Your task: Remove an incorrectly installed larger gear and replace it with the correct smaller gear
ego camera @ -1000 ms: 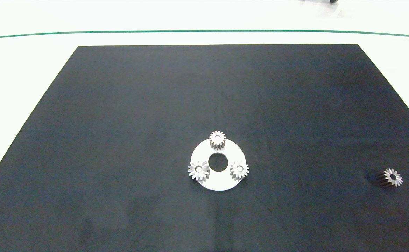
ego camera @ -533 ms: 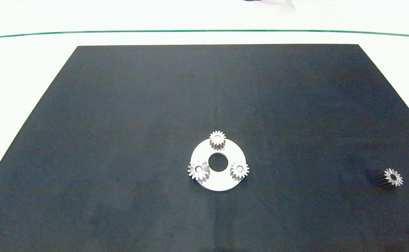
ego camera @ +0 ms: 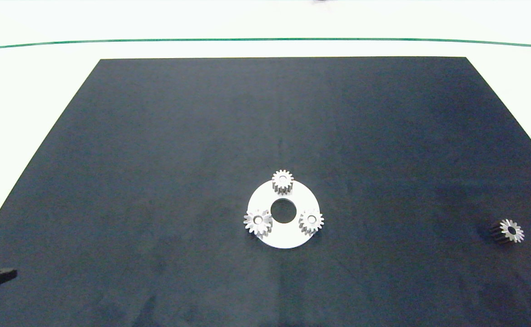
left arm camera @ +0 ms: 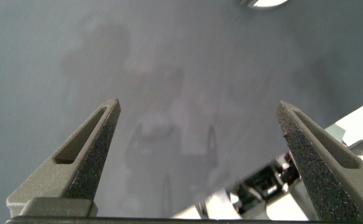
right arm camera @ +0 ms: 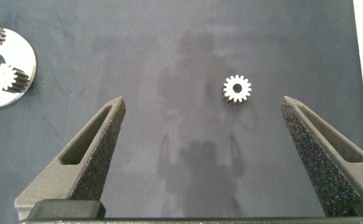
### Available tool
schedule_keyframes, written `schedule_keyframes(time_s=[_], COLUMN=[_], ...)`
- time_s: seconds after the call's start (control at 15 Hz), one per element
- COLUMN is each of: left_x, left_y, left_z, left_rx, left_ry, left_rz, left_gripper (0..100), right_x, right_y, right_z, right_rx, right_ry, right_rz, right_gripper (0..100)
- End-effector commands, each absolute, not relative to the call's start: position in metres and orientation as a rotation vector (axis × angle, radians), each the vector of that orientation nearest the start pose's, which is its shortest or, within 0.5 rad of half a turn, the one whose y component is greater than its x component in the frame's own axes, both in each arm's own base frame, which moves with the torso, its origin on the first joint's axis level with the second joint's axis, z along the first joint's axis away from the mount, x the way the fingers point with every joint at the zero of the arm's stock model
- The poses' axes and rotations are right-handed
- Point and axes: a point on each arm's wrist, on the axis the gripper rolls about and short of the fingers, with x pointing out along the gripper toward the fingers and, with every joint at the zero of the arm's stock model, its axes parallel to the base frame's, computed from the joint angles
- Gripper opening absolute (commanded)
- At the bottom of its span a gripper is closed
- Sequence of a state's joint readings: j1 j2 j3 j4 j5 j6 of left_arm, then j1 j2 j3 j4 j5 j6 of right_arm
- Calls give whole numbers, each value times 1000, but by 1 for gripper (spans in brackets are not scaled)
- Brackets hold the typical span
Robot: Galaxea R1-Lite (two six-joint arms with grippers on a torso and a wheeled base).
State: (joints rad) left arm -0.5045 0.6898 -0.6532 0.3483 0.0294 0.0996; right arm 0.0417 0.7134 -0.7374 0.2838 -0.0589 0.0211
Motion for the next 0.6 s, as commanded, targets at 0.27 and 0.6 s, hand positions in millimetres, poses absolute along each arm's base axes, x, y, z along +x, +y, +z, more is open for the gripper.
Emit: schedule_keyframes(time_s=[0.27, 0.6], left_x=[90, 113], left_y=[-69, -94], left_z=[209, 193], left_rx=[347, 444], left_ry=[360, 391], left_rz=[-660, -700], left_gripper=[100, 100], right_x=[46, 46], right_y=[1, 1], right_z=[249, 246], right_rx=[6, 6], right_ry=[268, 277], right_rz=[-10, -12], right_gripper=[100, 100])
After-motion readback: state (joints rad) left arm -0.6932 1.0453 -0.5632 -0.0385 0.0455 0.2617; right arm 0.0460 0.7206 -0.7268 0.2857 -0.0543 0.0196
